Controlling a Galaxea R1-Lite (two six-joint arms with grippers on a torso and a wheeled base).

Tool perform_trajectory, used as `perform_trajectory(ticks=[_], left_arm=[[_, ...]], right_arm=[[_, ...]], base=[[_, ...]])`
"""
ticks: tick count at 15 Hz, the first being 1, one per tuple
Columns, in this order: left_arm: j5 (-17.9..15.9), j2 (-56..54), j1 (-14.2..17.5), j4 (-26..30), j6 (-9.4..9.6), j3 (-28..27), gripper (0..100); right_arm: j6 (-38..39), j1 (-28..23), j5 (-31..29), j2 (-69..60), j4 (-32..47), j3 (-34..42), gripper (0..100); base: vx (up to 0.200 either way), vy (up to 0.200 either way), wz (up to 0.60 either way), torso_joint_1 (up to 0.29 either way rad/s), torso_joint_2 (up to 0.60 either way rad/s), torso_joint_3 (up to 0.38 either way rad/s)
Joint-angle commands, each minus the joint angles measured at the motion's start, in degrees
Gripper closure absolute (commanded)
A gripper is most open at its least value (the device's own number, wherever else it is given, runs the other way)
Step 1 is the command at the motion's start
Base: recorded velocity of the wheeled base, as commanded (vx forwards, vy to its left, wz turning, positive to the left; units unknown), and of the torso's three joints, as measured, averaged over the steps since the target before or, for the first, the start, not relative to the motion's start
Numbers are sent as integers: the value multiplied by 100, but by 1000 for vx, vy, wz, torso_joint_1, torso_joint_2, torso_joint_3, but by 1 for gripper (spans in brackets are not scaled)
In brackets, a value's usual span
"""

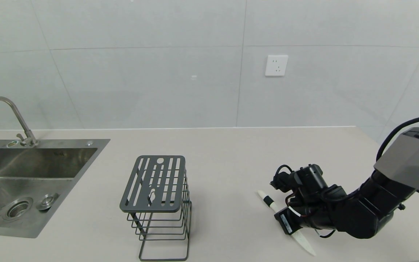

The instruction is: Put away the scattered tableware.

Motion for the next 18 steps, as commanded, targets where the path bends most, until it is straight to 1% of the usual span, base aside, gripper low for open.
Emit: perform_trajectory(ticks=[1, 4, 6, 11, 13, 14, 18], left_arm=[[-2, 7, 1, 0, -1, 0, 0], [-2, 7, 1, 0, -1, 0, 0], [-2, 7, 1, 0, -1, 0, 0], [-2, 7, 1, 0, 8, 0, 0], [-2, 7, 1, 0, 8, 0, 0], [-2, 7, 1, 0, 8, 0, 0], [-2, 7, 1, -9, 8, 0, 0]], right_arm=[[-4, -9, 3, 41, 56, 11, 100], [-22, 0, 11, -109, -14, -208, 100], [-22, 0, 46, -311, -251, -393, 100], [-233, 0, 134, -926, -374, -367, 100], [-294, 9, 407, -1146, -374, -402, 100], [-426, 9, 644, -1286, -374, -402, 100], [-1191, -26, 1655, -1761, -374, -384, 100]], base=[[0, 0, 0, 0, 0, 0], [0, 0, 0, 0, 0, 0], [0, 0, 0, 0, 0, 0], [0, 0, 0, 0, 0, 0], [0, 0, 0, 0, 0, 0], [0, 0, 0, 0, 0, 0], [0, 0, 0, 0, 0, 0]])
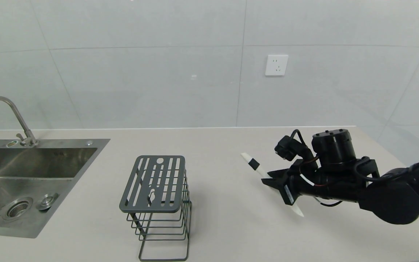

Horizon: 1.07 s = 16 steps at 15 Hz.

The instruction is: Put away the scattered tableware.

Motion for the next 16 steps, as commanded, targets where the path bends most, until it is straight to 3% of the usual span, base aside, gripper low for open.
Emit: perform_trajectory(ticks=[1, 6, 8, 11, 14, 15, 16], left_arm=[[-2, 7, 1, 2, 2, 2, 0], [-11, 7, -7, 2, 2, 2, 0], [-2, 7, -7, -6, -60, 2, 0], [-11, 7, -7, -15, -51, 2, 0], [-186, 7, 1, -103, 151, 2, 0], [-213, 7, 1, -1237, 186, -6, 0], [-239, 7, 1, -1799, 186, -6, 0]], right_arm=[[-342, -13, 452, -286, -14, -80, 100], [-756, 207, 1225, -497, -119, -528, 100], [-764, 251, 1498, -488, -1191, -353, 100], [-773, 295, 1744, -488, -2105, 175, 100], [-764, 479, 1832, -515, -2396, 394, 100], [-764, 672, 1876, -550, -2466, 412, 100], [-764, 778, 1885, -576, -2475, 403, 100]], base=[[0, 0, 0, 0, 0, 0], [0, 0, 0, 0, 0, 0], [0, 0, 0, 0, 0, 0], [0, 0, 0, 0, 0, 0], [0, 0, 0, 0, 0, 0], [0, 0, 0, 0, 0, 0], [0, 0, 0, 0, 0, 0]])
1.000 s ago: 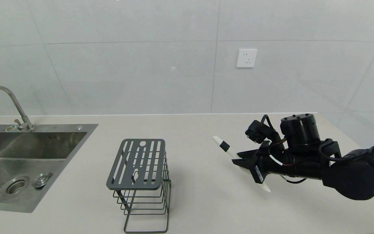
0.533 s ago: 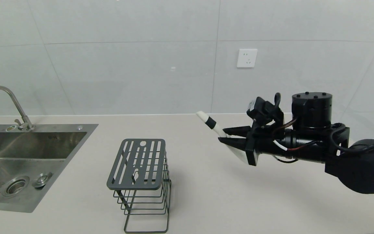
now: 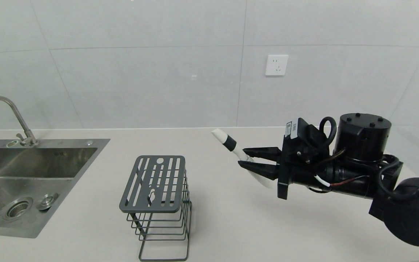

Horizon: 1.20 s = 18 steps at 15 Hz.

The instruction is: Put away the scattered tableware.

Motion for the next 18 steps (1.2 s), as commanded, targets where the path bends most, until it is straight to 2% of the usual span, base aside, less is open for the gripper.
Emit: perform_trajectory(ticks=[1, 2, 3, 4, 5, 6, 8, 9, 11, 12, 13, 14, 15, 16, 18], left_arm=[[-26, 7, 4, -571, 2, -9, 0], [-307, 7, 4, -650, -271, -141, 0], [-500, 7, -5, -588, -394, -325, 0], [-878, 34, -14, -369, -534, -650, 0], [-1291, 209, -66, 27, -789, -1063, 0], [-1555, 394, -154, 264, -1000, -1345, 0], [-1898, 957, -400, 282, -1229, -1679, 0], [-2065, 1589, -743, 229, -1264, -1951, 0], [-2302, 2644, -1473, -105, -1202, -2180, 0], [-2355, 3066, -1754, -386, -1053, -2197, 0], [-2487, 3584, -1974, -685, -666, -2268, 0], [-2548, 3734, -2009, -755, -525, -2285, 0], [-2873, 4270, -2070, -957, 20, -2391, 0], [-3093, 4666, -2062, -1028, 424, -2479, 0], [-3383, 5237, -2070, -1133, 1030, -2514, 0]], right_arm=[[-1, 142, 7, -62, -11, 23, 100], [8, 344, 86, -106, -20, 23, 100], [8, 406, 113, -132, -20, 5, 100], [16, 467, 122, -159, -20, 23, 100], [16, 502, 122, -229, -20, 23, 100], [25, 520, 157, -264, -20, 23, 100], [25, 529, 236, -317, -99, -30, 100], [25, 564, 297, -343, -108, -48, 100], [34, 643, 315, -343, -116, -83, 100], [34, 678, 306, -352, -116, -91, 100], [43, 704, 297, -352, -116, -100, 100], [43, 713, 289, -361, -116, -109, 100], [52, 731, 289, -352, -116, -135, 100], [60, 731, 289, -352, -116, -144, 100], [60, 740, 297, -352, -125, -223, 100]], base=[[0, 0, 0, 0, 0, 0], [0, 0, 0, 0, 0, 0], [0, 0, 0, 0, 0, 0], [0, 0, 0, 0, 0, 0], [0, 0, 0, 0, 0, 0], [0, 0, 0, 0, 0, 0], [0, 0, 0, 0, 0, 0], [0, 0, 0, 0, 0, 0], [0, 0, 0, 0, 0, 0], [0, 0, 0, 0, 0, 0], [0, 0, 0, 0, 0, 0], [0, 0, 0, 0, 0, 0], [0, 0, 0, 0, 0, 0], [0, 0, 0, 0, 0, 0], [0, 0, 0, 0, 0, 0]])
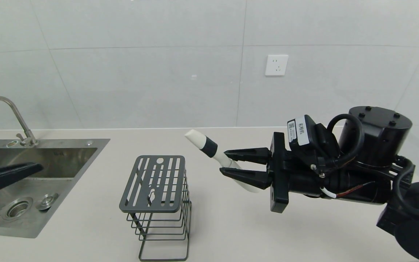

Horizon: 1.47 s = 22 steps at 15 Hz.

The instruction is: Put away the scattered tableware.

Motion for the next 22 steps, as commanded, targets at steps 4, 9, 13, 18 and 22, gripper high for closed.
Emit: perform_trajectory(ticks=[4, 9, 13, 18, 22], left_arm=[[-526, 2371, -135, -933, 585, -443, 0], [-790, 3769, -487, -2181, 348, -944, 0], [-1009, 4867, -698, -4519, -399, -918, 0], [-992, 5430, -944, -5864, -1164, -927, 0], [-983, 5518, -1058, -6136, -1462, -1076, 0]], right_arm=[[50, 96, 5, 7, -4, -508, 100], [120, 210, 5, 42, -163, -613, 100], [138, 245, 110, 156, -224, -842, 100], [138, 237, 119, 218, -286, -912, 100], [138, 245, 119, 235, -286, -842, 100]], base=[[0, 0, 0, 0, 0, 0], [0, 0, 0, 0, 0, 0], [0, 0, 0, 0, 0, 0], [0, 0, 0, 0, 0, 0], [0, 0, 0, 0, 0, 0]])
